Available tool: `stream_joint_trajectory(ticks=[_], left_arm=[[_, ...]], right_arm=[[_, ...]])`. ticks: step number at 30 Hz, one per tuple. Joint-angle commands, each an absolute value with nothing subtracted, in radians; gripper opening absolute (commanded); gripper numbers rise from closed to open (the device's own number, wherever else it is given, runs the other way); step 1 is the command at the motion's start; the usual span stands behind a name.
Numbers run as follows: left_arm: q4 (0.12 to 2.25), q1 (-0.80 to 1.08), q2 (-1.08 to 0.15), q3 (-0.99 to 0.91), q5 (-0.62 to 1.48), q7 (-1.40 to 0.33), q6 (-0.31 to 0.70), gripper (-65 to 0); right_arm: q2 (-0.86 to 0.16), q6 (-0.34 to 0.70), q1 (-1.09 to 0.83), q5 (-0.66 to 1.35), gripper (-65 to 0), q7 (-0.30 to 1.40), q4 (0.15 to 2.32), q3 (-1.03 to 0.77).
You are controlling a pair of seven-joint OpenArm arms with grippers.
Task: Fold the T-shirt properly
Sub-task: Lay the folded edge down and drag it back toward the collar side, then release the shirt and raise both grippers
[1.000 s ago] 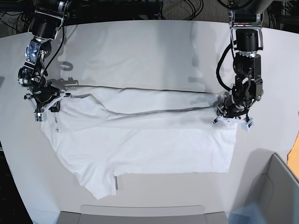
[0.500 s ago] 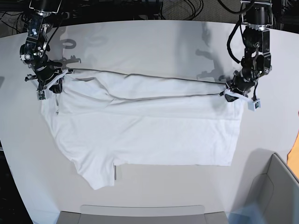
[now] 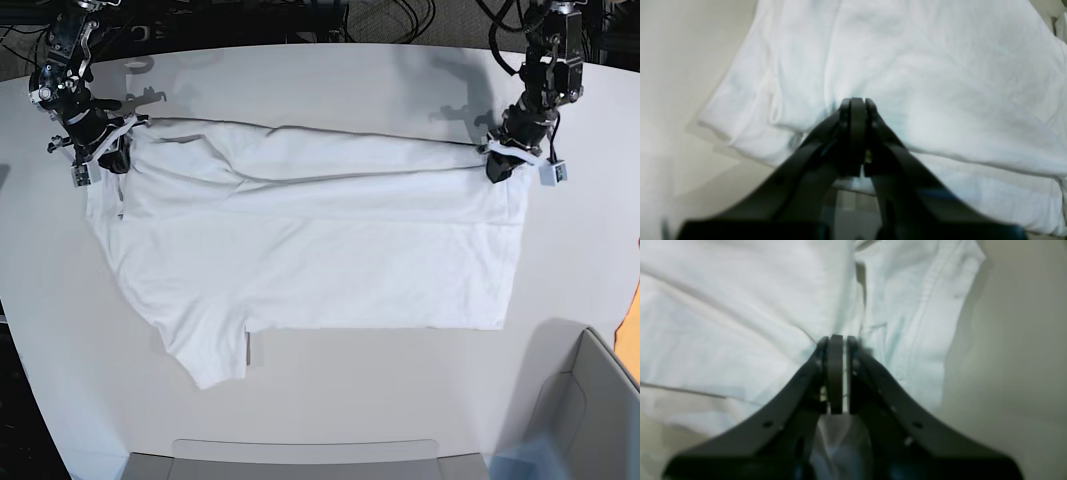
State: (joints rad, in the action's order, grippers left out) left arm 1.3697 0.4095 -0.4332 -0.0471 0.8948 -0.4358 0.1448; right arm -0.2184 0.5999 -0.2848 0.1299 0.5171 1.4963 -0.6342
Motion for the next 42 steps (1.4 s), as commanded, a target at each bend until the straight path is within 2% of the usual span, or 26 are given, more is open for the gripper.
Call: stream_joint_trajectory(ticks=[1, 4, 14, 23, 29, 34, 37, 42], left_arm=[[1.323, 0.513, -0.435, -0.025, 0.771, -0.759, 0.012, -65.0], [1.362, 0.593, -0.438, -0.033, 0.771, -0.751, 0.068, -65.0], [1.484, 0.777, -0.440, -0.038, 0.769, -0.693, 0.071, -65.0], [1.693, 0.803, -0.437, -0.246, 0.769, -0.702, 0.071, -65.0], [1.816, 0.684, -0.440, -0.282, 0.769, -0.714, 0.070, -65.0], [1.871, 0.547, -0.440, -0.285, 0.769, -0.880, 0.070, -65.0], [1.891, 0.472, -0.437, -0.285, 0.769, -0.943, 0.068, -65.0], [1.888, 0.311, -0.437, -0.272, 0.769, -0.970, 0.068, -65.0]], right_arm=[[-0.234, 0.611, -0.288, 0.105, -63.2, 0.545, 1.504, -0.648], [-0.240, 0.618, -0.294, 0.104, -63.2, 0.545, 1.504, -0.659], [-0.231, 0.618, -0.283, 0.013, -63.2, 0.541, 1.508, -0.653], [-0.185, 0.618, -0.206, 0.015, -63.2, 0.539, 1.554, -0.661], [-0.117, 0.618, -0.185, 0.015, -63.2, 0.544, 1.710, -0.661], [-0.073, 0.618, -0.194, 0.008, -63.2, 0.545, 1.844, -0.659], [-0.071, 0.618, -0.182, 0.013, -63.2, 0.544, 1.853, -0.653], [-0.091, 0.618, -0.021, 0.002, -63.1, 0.545, 1.747, -0.536]])
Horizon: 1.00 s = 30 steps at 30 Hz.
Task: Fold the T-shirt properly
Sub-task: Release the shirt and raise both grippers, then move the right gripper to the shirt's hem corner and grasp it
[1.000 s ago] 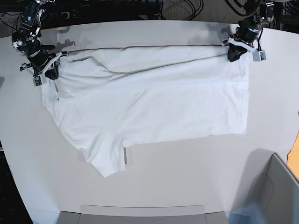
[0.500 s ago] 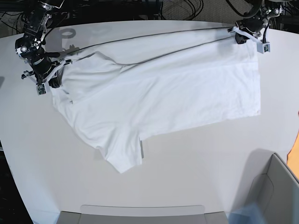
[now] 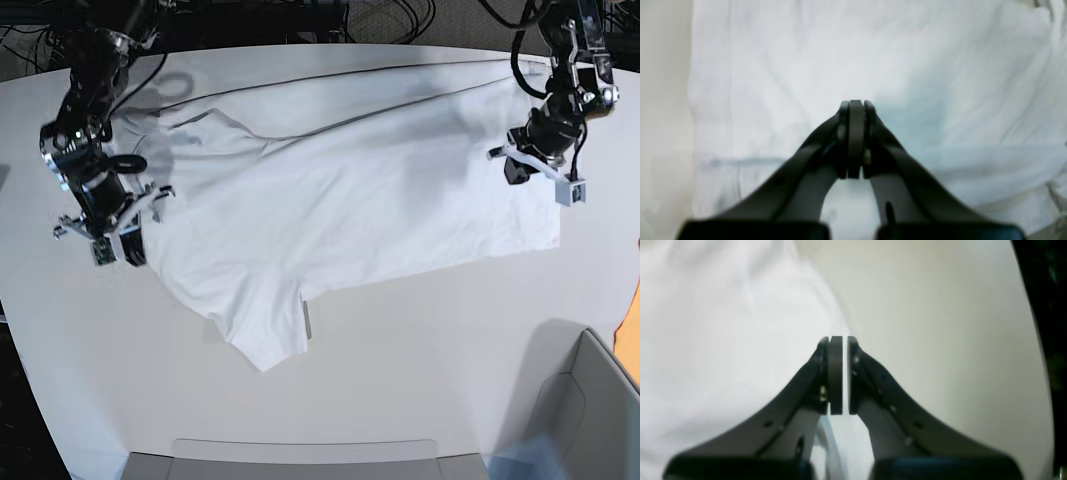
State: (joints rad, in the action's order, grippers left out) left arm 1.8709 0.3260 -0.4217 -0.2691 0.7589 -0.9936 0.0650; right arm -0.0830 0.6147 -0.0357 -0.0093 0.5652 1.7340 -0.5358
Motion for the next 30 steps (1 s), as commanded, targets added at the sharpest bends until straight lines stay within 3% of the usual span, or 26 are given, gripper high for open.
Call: stream_joint_trajectory(ticks=[1, 8, 12, 19, 25, 30], left_arm=[[1.888, 0.283, -0.437, -0.272, 0.771, -0.975, 0.068, -65.0], [1.885, 0.125, -0.401, -0.275, 0.769, -1.132, 0.068, -65.0], [1.885, 0.125, -0.387, -0.275, 0.769, -1.132, 0.068, -65.0], [1.885, 0.124, -0.380, -0.280, 0.769, -1.132, 0.068, -65.0], [1.883, 0.124, -0.380, -0.282, 0.769, -1.132, 0.068, -65.0], [1.842, 0.124, -0.380, -0.282, 0.769, -1.130, 0.068, -65.0]], right_arm=[[-0.104, 0.615, 0.021, -0.007, -63.1, 0.545, 1.702, -0.501], [-0.099, 0.516, 0.366, -0.157, -63.1, 0.536, 1.185, -0.418], [-0.107, 0.427, 0.432, -0.205, -63.3, 0.536, 1.009, -0.420], [-0.107, 0.420, 0.303, -0.302, -63.2, 0.547, 1.050, -0.421], [-0.097, 0.506, 0.082, -0.305, -63.1, 0.550, 1.296, -0.421], [-0.085, 0.550, 0.012, -0.303, -63.1, 0.691, 1.503, -0.421]])
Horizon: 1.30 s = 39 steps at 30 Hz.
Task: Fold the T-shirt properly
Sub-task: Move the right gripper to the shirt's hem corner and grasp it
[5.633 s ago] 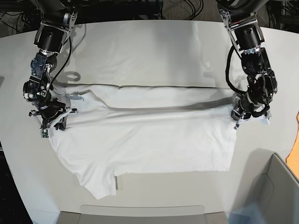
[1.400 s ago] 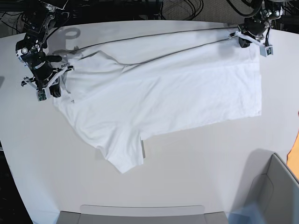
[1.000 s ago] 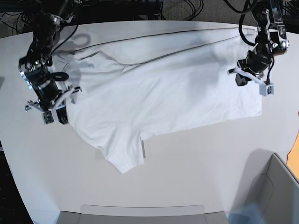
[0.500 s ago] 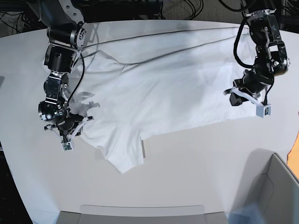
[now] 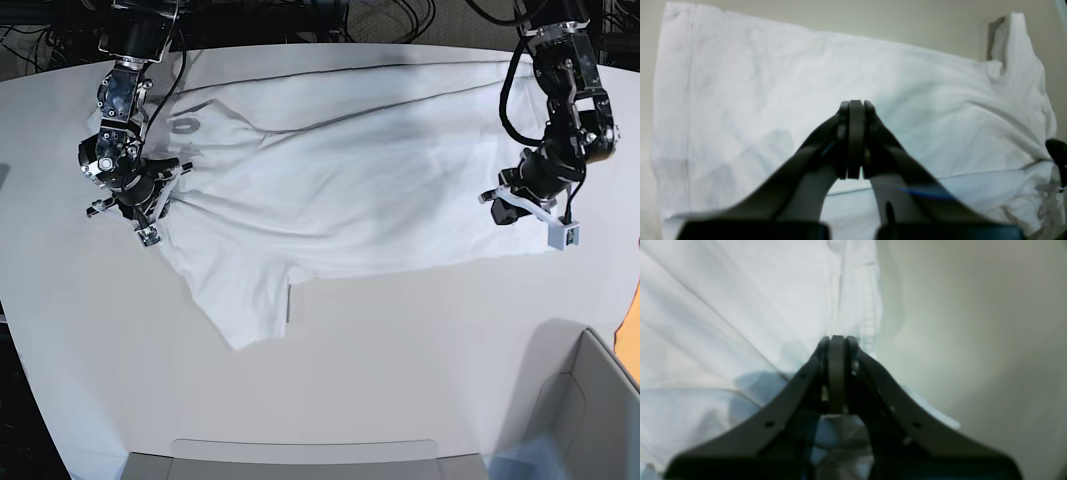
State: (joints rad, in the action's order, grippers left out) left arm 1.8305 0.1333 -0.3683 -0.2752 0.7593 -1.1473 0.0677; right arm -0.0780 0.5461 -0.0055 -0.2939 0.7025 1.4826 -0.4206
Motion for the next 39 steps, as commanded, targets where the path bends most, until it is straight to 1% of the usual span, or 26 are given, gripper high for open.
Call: stream_joint_trajectory(ticks=[1, 4, 6, 8, 9, 12, 13, 15, 18, 20, 23, 25, 27, 30, 33, 39], left_arm=[[1.831, 0.124, -0.380, -0.282, 0.769, -1.130, 0.068, -65.0], [1.808, 0.124, -0.378, -0.274, 0.769, -1.130, 0.068, -65.0], [1.807, 0.124, -0.378, -0.274, 0.769, -1.130, 0.068, -65.0], [1.808, 0.124, -0.378, -0.274, 0.769, -1.130, 0.068, -65.0], [1.808, 0.124, -0.378, -0.278, 0.769, -1.130, 0.068, -65.0], [1.808, 0.124, -0.378, -0.280, 0.769, -1.130, 0.068, -65.0], [1.810, 0.124, -0.378, -0.280, 0.769, -1.130, 0.068, -65.0], [1.810, 0.124, -0.378, -0.274, 0.769, -1.130, 0.068, -65.0], [1.810, 0.124, -0.377, -0.274, 0.773, -1.130, 0.068, -65.0], [1.810, 0.124, -0.364, -0.274, 0.773, -1.130, 0.068, -65.0], [1.810, 0.124, -0.352, -0.274, 0.773, -1.132, 0.068, -65.0], [1.810, 0.124, -0.349, -0.274, 0.773, -1.133, 0.068, -65.0], [1.810, 0.124, -0.346, -0.274, 0.773, -1.133, 0.068, -65.0], [1.810, 0.124, -0.337, -0.277, 0.773, -1.133, 0.068, -65.0], [1.810, 0.124, -0.337, -0.274, 0.773, -1.133, 0.068, -65.0], [1.808, 0.124, -0.337, -0.274, 0.773, -1.132, 0.071, -65.0]], right_arm=[[-0.081, 0.550, 0.016, -0.303, -63.1, 0.713, 1.527, -0.423], [-0.076, 0.550, 0.054, -0.303, -61.5, 0.769, 1.613, -0.421], [-0.065, 0.550, 0.099, -0.305, -56.6, 0.806, 1.658, -0.418], [-0.065, 0.552, 0.151, -0.305, -50.0, 0.834, 1.675, -0.404], [-0.068, 0.552, 0.182, -0.305, -46.1, 0.839, 1.672, -0.387], [-0.081, 0.552, 0.260, -0.303, -37.5, 0.835, 1.630, -0.338], [-0.084, 0.552, 0.303, -0.303, -35.3, 0.835, 1.595, -0.312], [-0.084, 0.552, 0.389, -0.303, -33.4, 0.834, 1.492, -0.289], [-0.082, 0.552, 0.535, -0.303, -32.8, 0.811, 1.273, -0.286], [-0.082, 0.547, 0.611, -0.303, -32.8, 0.740, 1.107, -0.288], [-0.084, 0.544, 0.688, -0.303, -32.8, 0.585, 0.877, -0.288], [-0.096, 0.507, 0.722, -0.303, -32.8, 0.492, 0.733, -0.288], [-0.104, 0.435, 0.745, -0.303, -32.9, 0.407, 0.610, -0.288], [-0.107, 0.352, 0.751, -0.303, -32.9, 0.302, 0.489, -0.288], [-0.127, 0.297, 0.745, -0.303, -32.9, 0.229, 0.417, -0.288], [-0.142, 0.292, 0.753, -0.303, -33.0, 0.206, 0.320, -0.282]])
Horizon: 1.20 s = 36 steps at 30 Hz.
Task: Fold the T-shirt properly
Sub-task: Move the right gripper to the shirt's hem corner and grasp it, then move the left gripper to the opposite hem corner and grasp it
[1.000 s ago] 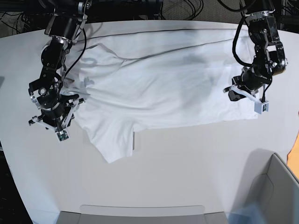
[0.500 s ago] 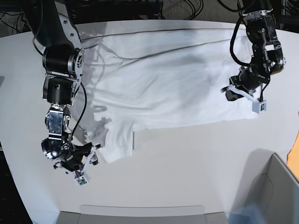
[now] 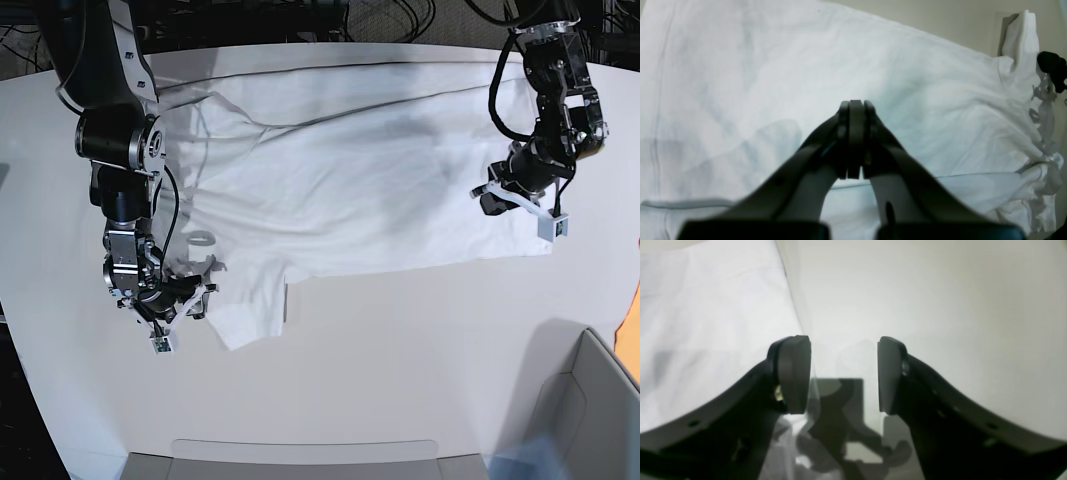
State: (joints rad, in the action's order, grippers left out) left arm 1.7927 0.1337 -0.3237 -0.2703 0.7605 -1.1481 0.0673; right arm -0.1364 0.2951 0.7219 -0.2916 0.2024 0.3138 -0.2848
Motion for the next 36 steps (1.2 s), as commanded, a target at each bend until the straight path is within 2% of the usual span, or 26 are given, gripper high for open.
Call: stream_joint_trajectory(ticks=[1, 6, 10, 22, 25, 29, 30, 32, 36], left_arm=[[1.808, 0.124, -0.337, -0.274, 0.773, -1.132, 0.071, -65.0], [1.808, 0.124, -0.335, -0.274, 0.773, -1.132, 0.071, -65.0], [1.811, 0.122, -0.335, -0.274, 0.773, -1.135, 0.070, -65.0], [1.811, 0.122, -0.335, -0.274, 0.773, -1.135, 0.070, -65.0], [1.807, 0.105, -0.335, -0.282, 0.771, -1.130, 0.068, -65.0], [1.768, 0.019, -0.346, -0.295, 0.768, -1.130, 0.067, -64.6], [1.751, -0.004, -0.352, -0.321, 0.768, -1.130, 0.067, -60.4], [1.713, -0.051, -0.352, -0.369, 0.768, -1.130, 0.048, -52.7], [1.595, -0.142, -0.394, -0.423, 0.768, -1.129, -0.016, -37.8]], right_arm=[[-0.140, 0.294, 0.753, -0.303, -33.0, 0.206, 0.314, -0.282], [-0.104, 0.306, 0.754, -0.305, -33.0, 0.209, 0.309, -0.280], [-0.084, 0.409, 0.751, -0.305, -33.0, 0.214, 0.308, -0.283], [-0.084, 0.446, 0.742, -0.311, -33.4, 0.226, 0.308, -0.275], [-0.087, 0.522, 0.742, -0.311, -38.5, 0.272, 0.309, -0.275], [-0.091, 0.539, 0.742, -0.308, -53.0, 0.288, 0.312, -0.285], [-0.091, 0.533, 0.742, -0.308, -56.0, 0.289, 0.312, -0.286], [-0.093, 0.522, 0.742, -0.308, -57.7, 0.292, 0.312, -0.286], [-0.113, 0.522, 0.740, -0.308, -51.0, 0.292, 0.311, -0.280]])
